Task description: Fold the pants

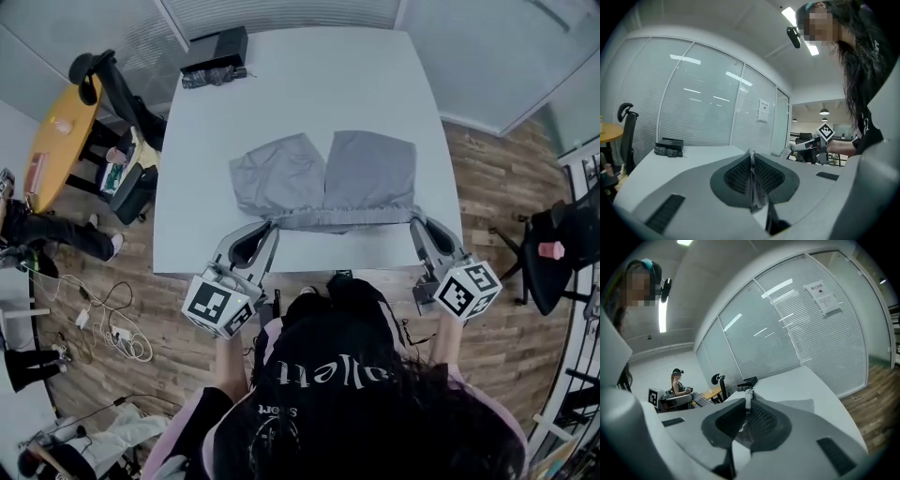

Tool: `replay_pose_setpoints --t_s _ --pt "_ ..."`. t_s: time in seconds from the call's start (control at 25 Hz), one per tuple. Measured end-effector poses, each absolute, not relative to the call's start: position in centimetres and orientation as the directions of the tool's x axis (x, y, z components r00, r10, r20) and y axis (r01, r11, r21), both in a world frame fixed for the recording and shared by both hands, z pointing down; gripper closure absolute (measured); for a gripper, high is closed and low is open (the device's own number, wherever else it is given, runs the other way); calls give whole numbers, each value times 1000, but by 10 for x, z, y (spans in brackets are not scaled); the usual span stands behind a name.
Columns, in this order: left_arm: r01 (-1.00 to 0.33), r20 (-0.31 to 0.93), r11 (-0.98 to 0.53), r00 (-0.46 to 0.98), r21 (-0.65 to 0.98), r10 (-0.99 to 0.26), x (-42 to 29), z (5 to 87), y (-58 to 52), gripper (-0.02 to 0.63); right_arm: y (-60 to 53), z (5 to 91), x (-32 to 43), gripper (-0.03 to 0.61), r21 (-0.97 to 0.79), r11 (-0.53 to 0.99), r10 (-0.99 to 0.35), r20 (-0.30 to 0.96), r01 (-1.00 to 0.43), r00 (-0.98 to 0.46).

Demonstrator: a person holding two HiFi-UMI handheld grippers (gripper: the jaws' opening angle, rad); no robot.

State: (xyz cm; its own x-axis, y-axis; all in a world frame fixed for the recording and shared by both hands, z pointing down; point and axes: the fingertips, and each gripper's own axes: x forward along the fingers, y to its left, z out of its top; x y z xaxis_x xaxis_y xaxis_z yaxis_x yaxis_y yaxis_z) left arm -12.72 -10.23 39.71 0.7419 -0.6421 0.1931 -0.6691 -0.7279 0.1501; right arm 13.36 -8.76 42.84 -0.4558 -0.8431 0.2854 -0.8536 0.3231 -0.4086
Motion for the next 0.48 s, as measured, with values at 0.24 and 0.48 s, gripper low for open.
replay_pose_setpoints --t_s 0.24,0.48 --pt "-688 230 -713 721 133 -653 -130 407 -129 572 -111 432 140 537 -417 321 -837 296 -850 -461" --pt "-685 246 -722 720 99 -649 -129 415 -174 572 -162 435 148 537 -428 331 -827 299 -841 -477"
